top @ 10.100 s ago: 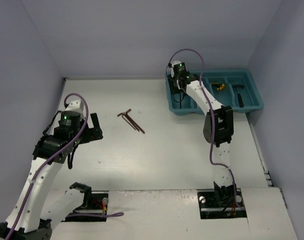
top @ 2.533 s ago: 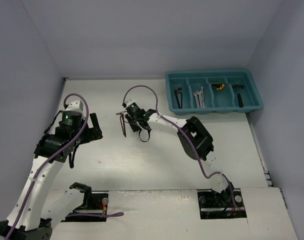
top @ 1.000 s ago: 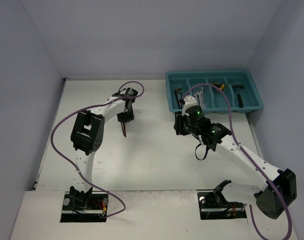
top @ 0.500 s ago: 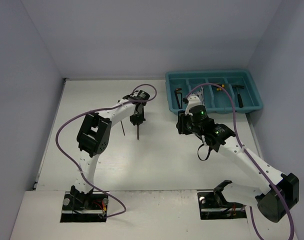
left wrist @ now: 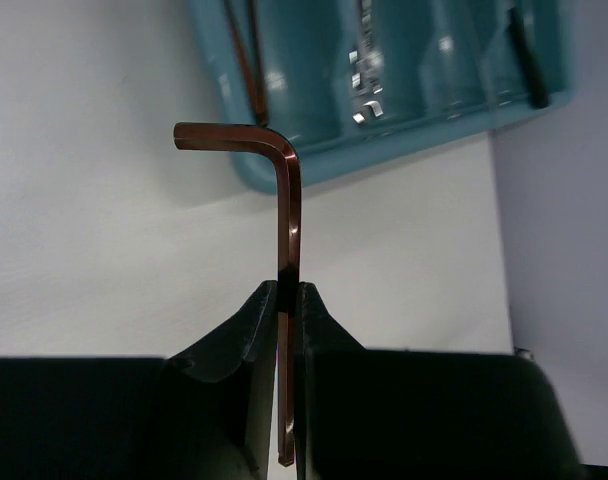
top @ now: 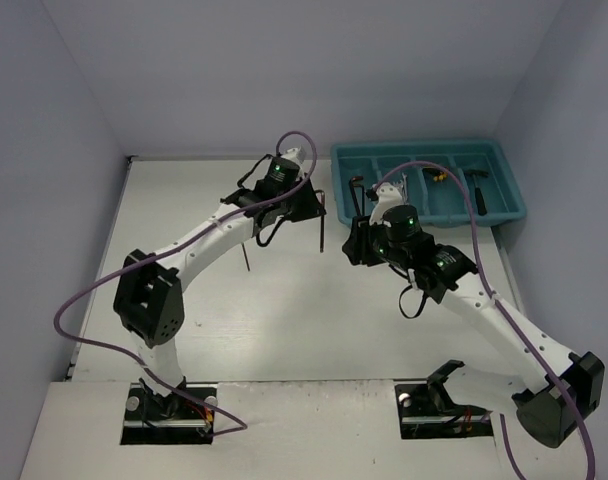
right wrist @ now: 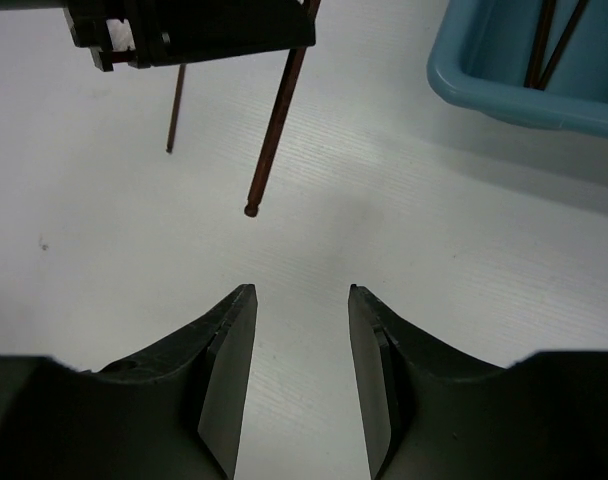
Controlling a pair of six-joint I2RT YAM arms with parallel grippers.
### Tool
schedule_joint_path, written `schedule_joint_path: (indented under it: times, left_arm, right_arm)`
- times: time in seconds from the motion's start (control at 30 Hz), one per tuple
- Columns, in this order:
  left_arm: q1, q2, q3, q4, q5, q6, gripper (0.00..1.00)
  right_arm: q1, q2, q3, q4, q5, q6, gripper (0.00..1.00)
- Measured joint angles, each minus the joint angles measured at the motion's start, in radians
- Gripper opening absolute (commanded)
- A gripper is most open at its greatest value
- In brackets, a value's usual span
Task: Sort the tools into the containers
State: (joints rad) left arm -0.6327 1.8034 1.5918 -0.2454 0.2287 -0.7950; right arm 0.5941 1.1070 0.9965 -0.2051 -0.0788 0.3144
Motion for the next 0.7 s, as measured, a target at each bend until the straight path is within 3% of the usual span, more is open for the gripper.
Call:
schedule_joint_path:
  times: [0.13, 0.37, 0.53, 0.63, 0.7]
  left_arm:
    - [-0.001, 0.088, 0.168, 0.013, 0.039, 0.000, 0.00]
    - [-0.001, 0.422, 0.575, 0.047, 0.045, 0.009, 0.01]
    - [0.001, 0.605, 0.698, 0.071, 0.010, 0.002, 0.23]
    - [0.001, 0.670, 0.705, 0.077, -0.012, -0.001, 0.54]
    - [0.001, 0.690, 0.705, 0.084, -0.021, 0.000, 0.64]
  right_arm:
    - [-0.004, -0.041, 0.012, 0.001, 0.038, 0.015, 0.42]
    - [-0.005, -0.201, -0.003, 0.002, 0.111, 0.052, 0.44]
    - [-0.006, -0.282, -0.030, -0.011, 0.127, 0.073, 0.47]
    - [-0.006, -0.307, -0.041, -0.027, 0.132, 0.077, 0.48]
    - [-0.006, -0.319, -0.048, -0.035, 0.135, 0.077, 0.48]
